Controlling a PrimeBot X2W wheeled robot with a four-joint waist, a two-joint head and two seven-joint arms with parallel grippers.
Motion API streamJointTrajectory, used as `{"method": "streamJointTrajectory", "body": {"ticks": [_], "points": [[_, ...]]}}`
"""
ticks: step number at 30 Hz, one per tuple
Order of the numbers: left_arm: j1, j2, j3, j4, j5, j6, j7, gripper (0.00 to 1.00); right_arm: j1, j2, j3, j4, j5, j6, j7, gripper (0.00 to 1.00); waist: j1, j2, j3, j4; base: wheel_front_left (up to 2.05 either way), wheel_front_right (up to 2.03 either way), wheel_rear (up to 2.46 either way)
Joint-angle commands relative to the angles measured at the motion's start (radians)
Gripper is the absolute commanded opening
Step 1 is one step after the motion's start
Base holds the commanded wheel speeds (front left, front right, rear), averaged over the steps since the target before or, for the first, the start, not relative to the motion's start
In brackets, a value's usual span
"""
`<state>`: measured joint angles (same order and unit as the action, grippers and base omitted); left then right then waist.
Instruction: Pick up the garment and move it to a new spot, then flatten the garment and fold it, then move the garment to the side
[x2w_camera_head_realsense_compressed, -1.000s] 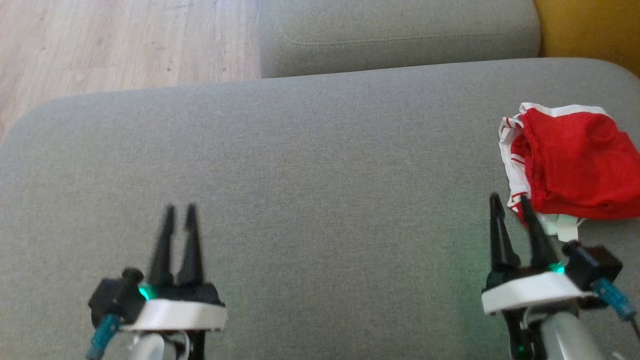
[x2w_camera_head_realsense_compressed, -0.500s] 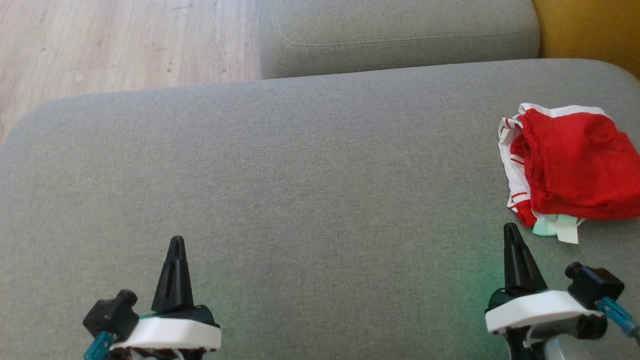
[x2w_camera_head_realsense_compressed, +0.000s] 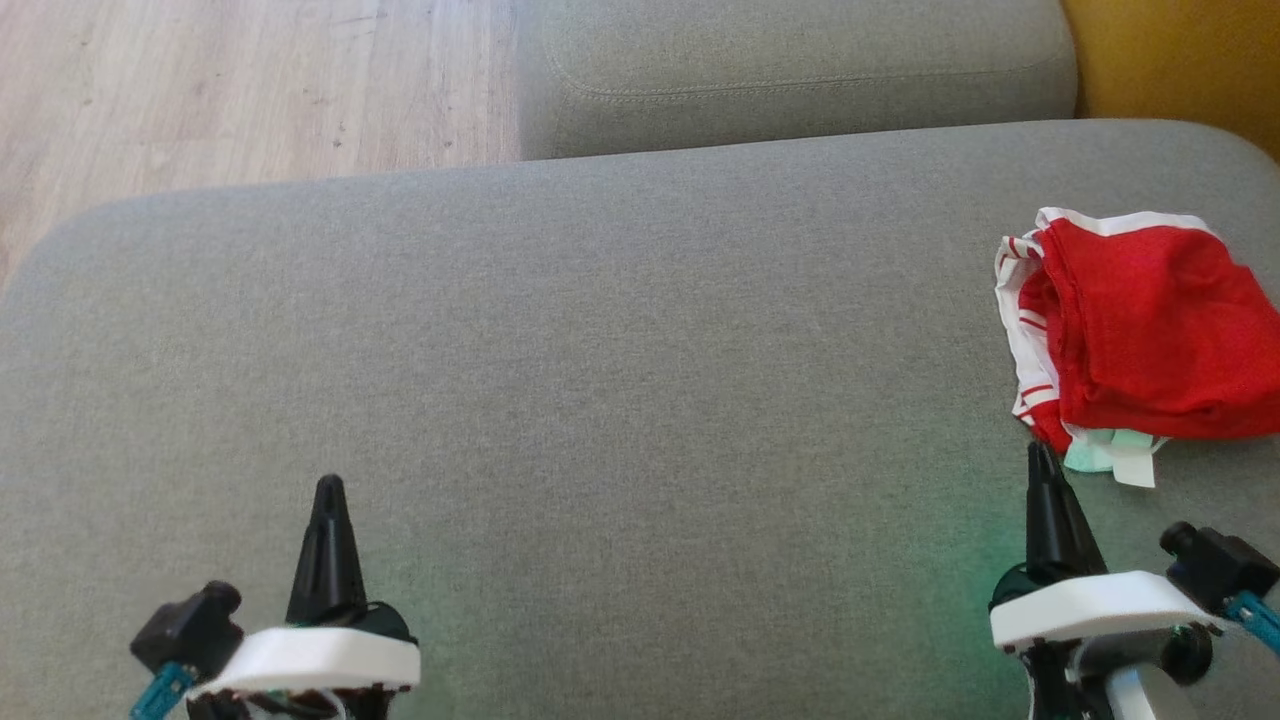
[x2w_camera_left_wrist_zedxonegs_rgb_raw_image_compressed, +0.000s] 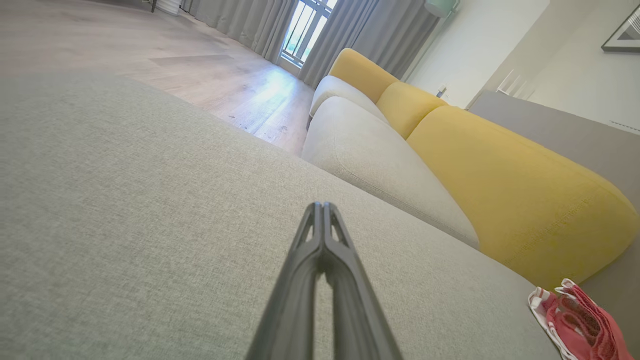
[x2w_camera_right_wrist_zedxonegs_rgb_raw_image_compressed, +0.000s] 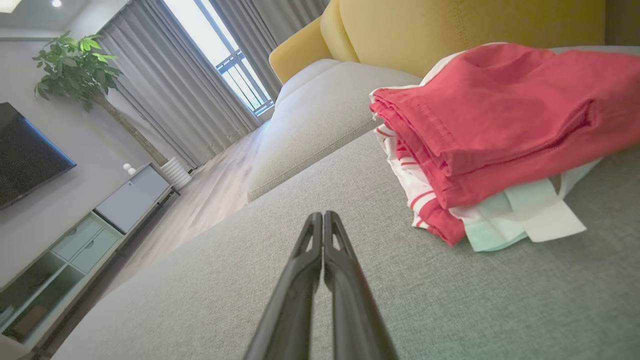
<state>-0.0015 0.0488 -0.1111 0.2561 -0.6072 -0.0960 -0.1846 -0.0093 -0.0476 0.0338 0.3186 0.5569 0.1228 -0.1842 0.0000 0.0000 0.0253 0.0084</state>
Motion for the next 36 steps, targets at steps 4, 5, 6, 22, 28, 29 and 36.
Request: {"method": "streamJointTrajectory", "body": {"ticks": [4, 5, 6, 22, 28, 29, 36], "points": [[-0.053, 0.002, 0.027, -0.028, -0.051, -0.005, 0.015, 0.0, -0.044, -0.012, -0.004, -0.037, 0.058, 0.002, 0.012, 0.0, 0.0, 0.0, -0.001, 0.0, 0.0, 0.0, 0.0], [-0.054, 0.002, 0.029, -0.027, -0.061, -0.005, 0.018, 0.0, -0.045, -0.013, -0.005, -0.037, 0.069, 0.002, 0.014, 0.0, 0.0, 0.0, -0.001, 0.0, 0.0, 0.0, 0.0], [-0.054, 0.002, 0.031, -0.027, -0.071, -0.006, 0.021, 0.0, -0.045, -0.013, -0.006, -0.038, 0.08, 0.002, 0.017, 0.0, 0.0, 0.0, -0.001, 0.0, 0.0, 0.0, 0.0], [-0.064, 0.003, 0.065, -0.024, -0.242, -0.011, 0.071, 0.0, -0.054, -0.017, -0.024, -0.045, 0.264, 0.003, 0.062, 0.0, 0.0, 0.0, -0.005, -0.002, 0.0, 0.0, 0.0], [-0.067, 0.003, 0.078, -0.023, -0.302, -0.013, 0.089, 0.0, -0.058, -0.017, -0.031, -0.047, 0.328, 0.003, 0.078, 0.0, 0.0, 0.0, -0.006, -0.002, 0.0, 0.0, 0.0], [-0.068, 0.003, 0.08, -0.023, -0.312, -0.013, 0.092, 0.0, -0.058, -0.018, -0.032, -0.048, 0.339, 0.004, 0.081, 0.0, 0.0, 0.0, -0.007, -0.003, 0.0, 0.0, 0.0], [-0.072, 0.003, 0.094, -0.022, -0.383, -0.015, 0.112, 0.0, -0.062, -0.018, -0.041, -0.05, 0.414, 0.004, 0.101, 0.0, 0.0, 0.0, -0.008, -0.003, 0.0, 0.0, 0.0]]}}
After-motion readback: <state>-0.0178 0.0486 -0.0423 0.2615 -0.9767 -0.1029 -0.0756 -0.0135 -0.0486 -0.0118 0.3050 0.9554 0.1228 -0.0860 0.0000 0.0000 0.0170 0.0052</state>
